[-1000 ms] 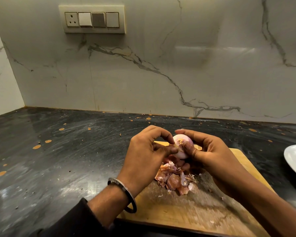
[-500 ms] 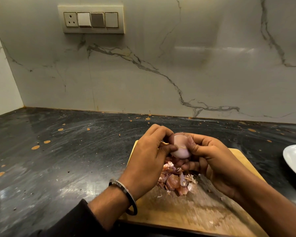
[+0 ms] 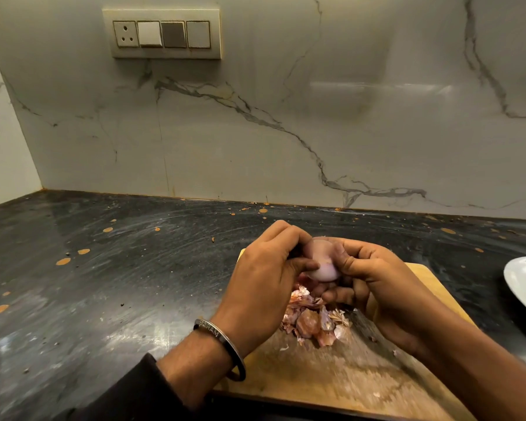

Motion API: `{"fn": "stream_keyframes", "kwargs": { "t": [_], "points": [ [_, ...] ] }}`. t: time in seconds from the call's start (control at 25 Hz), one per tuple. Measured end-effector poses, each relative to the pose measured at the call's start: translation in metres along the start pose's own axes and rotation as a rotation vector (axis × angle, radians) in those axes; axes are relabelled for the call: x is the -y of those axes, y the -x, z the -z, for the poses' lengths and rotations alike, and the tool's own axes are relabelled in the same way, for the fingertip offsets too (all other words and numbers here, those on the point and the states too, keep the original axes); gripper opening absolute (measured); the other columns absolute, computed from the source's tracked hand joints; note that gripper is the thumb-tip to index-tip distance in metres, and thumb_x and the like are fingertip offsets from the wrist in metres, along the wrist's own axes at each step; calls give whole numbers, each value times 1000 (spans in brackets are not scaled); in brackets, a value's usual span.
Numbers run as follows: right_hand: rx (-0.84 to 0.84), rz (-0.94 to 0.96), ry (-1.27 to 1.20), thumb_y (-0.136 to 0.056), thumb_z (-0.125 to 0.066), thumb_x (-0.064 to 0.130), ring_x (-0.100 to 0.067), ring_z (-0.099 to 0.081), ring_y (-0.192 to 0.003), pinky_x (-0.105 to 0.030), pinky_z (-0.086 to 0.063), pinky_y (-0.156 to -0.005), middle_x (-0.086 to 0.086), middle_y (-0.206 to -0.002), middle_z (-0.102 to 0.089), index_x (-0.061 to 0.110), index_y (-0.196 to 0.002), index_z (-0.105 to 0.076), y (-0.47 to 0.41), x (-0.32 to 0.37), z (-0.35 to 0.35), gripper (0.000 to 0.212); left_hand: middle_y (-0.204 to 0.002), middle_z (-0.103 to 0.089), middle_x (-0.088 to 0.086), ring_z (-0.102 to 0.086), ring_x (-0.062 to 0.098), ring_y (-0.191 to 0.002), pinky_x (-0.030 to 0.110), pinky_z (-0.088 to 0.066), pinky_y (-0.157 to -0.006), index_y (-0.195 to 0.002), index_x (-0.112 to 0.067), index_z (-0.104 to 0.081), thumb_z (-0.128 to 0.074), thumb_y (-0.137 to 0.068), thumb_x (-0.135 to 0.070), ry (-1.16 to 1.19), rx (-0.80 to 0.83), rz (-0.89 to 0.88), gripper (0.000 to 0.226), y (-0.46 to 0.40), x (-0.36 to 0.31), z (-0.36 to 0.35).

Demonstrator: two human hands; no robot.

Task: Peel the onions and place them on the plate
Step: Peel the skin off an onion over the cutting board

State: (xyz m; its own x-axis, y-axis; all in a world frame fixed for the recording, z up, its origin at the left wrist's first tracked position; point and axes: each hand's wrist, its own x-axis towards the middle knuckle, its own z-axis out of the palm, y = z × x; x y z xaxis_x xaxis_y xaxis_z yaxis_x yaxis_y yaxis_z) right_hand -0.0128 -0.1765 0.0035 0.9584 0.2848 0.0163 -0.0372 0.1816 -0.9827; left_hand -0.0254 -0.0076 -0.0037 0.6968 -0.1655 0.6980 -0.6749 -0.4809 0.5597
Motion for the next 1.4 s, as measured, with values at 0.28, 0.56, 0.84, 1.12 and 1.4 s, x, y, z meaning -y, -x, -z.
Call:
{"fn": "stream_keyframes", "kwargs": {
  "t": [0.28, 0.56, 0.84, 1.12, 1.4],
  "points": [
    [74, -91, -294, -85, -58, 30, -25, -74, -60, -23, -59, -49, -30, -86, -72, -8, -92, -74, 6, 11, -1, 41, -88, -58, -6, -57, 13, -84, 19, -47, -68, -86, -10, -61, -67, -86, 0, 60, -118, -47, 12, -1, -1, -1],
    [14, -35, -133, -84, -59, 34, -19, -72, -58, -21, -57, -47, -22, -80, -74, -2, -100, -68, 6, 14, 0, 40, -97, -65, -11, -63, 3, -89, 12, -51, -70, -92, -19, -75, -75, -81, -7, 62, -156, -49, 17, -2, 2, 1],
    [-34, -44, -236, -81, -61, 32, -17, -69, -56, -22, -57, -48, -20, -80, -72, -7, -109, -63, 4, 10, 0, 48, -84, -67, -12, -65, 8, -81, 25, -54, -64, -85, -17, -70, -69, -86, -4, 97, -141, -4, 13, -2, 3, 3],
    [-68, -8, -280, -96, -50, 34, -14, -62, -51, -21, -51, -42, -12, -68, -66, 0, -119, -62, 3, 11, 2, 43, -81, -64, -12, -62, 9, -76, 21, -49, -64, -89, -20, -66, -64, -91, -4, 107, 42, 57, 16, 0, 5, 0],
    [24, 55, -178, -82, -66, 43, -14, -50, -56, -23, -45, -45, -8, -77, -60, 11, -118, -66, 6, 10, -1, 48, -93, -61, 1, -67, 11, -75, 38, -59, -66, -111, -22, -55, -62, -95, -23, 309, 128, 264, 18, 2, 5, -5]
  ]
}}
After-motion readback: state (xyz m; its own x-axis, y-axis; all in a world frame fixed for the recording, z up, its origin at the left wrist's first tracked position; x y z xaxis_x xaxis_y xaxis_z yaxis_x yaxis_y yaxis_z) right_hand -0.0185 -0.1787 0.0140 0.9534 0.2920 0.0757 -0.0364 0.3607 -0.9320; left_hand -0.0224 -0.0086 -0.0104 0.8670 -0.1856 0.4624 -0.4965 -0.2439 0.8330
